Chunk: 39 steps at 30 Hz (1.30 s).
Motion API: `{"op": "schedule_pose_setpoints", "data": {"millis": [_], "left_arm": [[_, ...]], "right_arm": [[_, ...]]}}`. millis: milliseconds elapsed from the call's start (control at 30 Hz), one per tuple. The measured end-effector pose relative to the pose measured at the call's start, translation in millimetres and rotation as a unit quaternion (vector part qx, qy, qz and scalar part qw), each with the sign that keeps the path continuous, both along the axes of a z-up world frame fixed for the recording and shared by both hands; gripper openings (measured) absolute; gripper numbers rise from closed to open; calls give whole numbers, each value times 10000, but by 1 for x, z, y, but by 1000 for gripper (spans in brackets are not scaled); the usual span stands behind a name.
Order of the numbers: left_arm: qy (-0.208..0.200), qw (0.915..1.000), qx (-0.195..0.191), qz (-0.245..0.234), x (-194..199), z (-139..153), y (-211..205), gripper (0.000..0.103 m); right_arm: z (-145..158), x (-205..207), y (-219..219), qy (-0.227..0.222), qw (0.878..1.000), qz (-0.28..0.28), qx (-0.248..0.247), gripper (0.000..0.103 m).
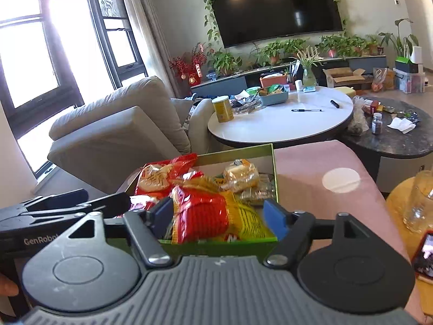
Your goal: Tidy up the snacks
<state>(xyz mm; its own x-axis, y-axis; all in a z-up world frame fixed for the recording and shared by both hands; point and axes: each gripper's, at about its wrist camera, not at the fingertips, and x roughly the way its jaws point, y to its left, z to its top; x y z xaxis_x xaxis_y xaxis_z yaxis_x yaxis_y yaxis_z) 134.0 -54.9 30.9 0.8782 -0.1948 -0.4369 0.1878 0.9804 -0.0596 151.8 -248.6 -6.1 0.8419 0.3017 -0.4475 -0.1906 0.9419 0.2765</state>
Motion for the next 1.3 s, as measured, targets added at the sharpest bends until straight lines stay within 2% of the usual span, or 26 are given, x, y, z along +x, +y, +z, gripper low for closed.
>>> {"op": "schedule_pose_setpoints", "data": {"millis": [33, 133, 300, 567, 800, 1300], "left_arm": [[-26, 10000, 43, 80, -6, 1, 1, 102], [-206, 9992, 194, 272, -25, 2, 3, 103], [-288, 9989, 227, 302, -50, 4, 4, 103], [-349, 9977, 316, 483, -83, 2, 4, 103], [-350, 9962, 382, 703, -102, 0, 10, 103], [-308, 9961, 463, 685, -119, -8, 14, 103]], "right_arm": [[0, -5, 0, 0, 10000, -29, 15, 74], [-1, -17, -4, 8, 9999, -102, 123, 74], [-1, -38, -2, -63, 9998, -79, 149, 74], [1, -70, 5, -381, 9991, -94, -130, 74], [0, -88, 12, -487, 9985, -42, -225, 74], [-3, -99, 21, -547, 9980, -7, -304, 74]]}}
